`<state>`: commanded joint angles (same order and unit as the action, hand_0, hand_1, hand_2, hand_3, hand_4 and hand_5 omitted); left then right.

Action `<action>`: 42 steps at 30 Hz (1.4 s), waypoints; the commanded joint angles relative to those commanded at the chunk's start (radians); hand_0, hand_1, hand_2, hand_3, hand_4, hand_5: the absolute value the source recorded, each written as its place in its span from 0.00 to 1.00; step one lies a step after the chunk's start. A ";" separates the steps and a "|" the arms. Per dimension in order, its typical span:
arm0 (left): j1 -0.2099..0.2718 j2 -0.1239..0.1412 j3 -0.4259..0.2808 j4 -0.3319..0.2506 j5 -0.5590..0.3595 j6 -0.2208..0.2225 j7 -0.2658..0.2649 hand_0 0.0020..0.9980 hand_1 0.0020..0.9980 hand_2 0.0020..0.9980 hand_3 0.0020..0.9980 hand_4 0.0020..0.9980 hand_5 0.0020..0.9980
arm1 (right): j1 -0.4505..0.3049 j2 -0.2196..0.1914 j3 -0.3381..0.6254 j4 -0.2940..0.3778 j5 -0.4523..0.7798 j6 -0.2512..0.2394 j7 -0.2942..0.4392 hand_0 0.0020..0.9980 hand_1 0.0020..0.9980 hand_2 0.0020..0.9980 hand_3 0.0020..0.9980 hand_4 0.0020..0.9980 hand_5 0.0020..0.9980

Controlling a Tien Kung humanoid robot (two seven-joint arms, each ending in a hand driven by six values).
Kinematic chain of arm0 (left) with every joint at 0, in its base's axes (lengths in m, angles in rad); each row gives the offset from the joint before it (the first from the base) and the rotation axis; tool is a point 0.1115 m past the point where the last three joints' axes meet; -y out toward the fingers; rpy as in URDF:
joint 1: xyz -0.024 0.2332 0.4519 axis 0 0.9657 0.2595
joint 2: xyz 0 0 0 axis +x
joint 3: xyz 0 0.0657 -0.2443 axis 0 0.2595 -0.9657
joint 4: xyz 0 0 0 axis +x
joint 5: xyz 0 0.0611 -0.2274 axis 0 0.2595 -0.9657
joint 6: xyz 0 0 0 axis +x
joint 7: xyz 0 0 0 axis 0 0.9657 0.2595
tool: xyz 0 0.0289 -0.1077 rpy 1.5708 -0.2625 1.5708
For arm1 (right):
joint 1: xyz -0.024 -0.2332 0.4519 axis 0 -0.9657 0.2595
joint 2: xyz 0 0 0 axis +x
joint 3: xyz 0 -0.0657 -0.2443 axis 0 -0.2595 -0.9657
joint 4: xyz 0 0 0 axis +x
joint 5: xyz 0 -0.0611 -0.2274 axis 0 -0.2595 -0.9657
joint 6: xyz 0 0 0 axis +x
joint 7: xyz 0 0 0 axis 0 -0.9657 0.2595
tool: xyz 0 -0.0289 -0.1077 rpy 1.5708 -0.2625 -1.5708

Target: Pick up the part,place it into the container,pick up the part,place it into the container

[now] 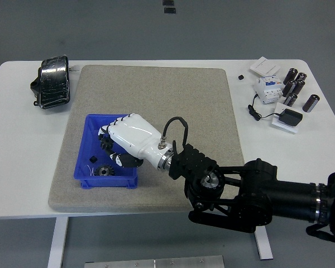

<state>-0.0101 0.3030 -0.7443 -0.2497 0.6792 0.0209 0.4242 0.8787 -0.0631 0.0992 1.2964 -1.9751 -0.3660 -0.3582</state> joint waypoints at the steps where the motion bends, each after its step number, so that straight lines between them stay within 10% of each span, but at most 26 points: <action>1: 0.000 0.000 -0.001 0.000 0.001 0.000 0.000 0.69 0.68 0.66 0.58 0.73 0.29 | 0.002 0.006 -0.010 -0.005 -0.002 0.007 -0.005 0.76 0.82 0.80 0.71 0.56 0.35; 19: -0.003 -0.001 -0.003 -0.001 0.007 -0.001 0.001 0.69 0.68 0.66 0.58 0.73 0.29 | -0.021 0.020 0.022 -0.016 0.004 0.016 -0.007 0.88 0.91 0.88 0.78 0.62 0.38; 30: 0.002 -0.003 -0.001 0.000 0.002 0.000 0.001 0.69 0.68 0.66 0.58 0.73 0.29 | -0.110 -0.119 0.286 0.101 0.076 -0.079 0.056 0.81 0.86 0.82 0.74 0.62 0.39; 42: 0.011 -0.013 0.005 0.000 -0.008 0.000 0.000 0.69 0.68 0.66 0.58 0.73 0.29 | -0.348 -0.260 0.668 0.011 0.466 -0.145 0.342 0.73 0.77 0.75 0.69 0.64 0.37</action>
<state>0.0014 0.2897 -0.7390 -0.2497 0.6710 0.0213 0.4244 0.5303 -0.3229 0.7672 1.3072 -1.5093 -0.5106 -0.0164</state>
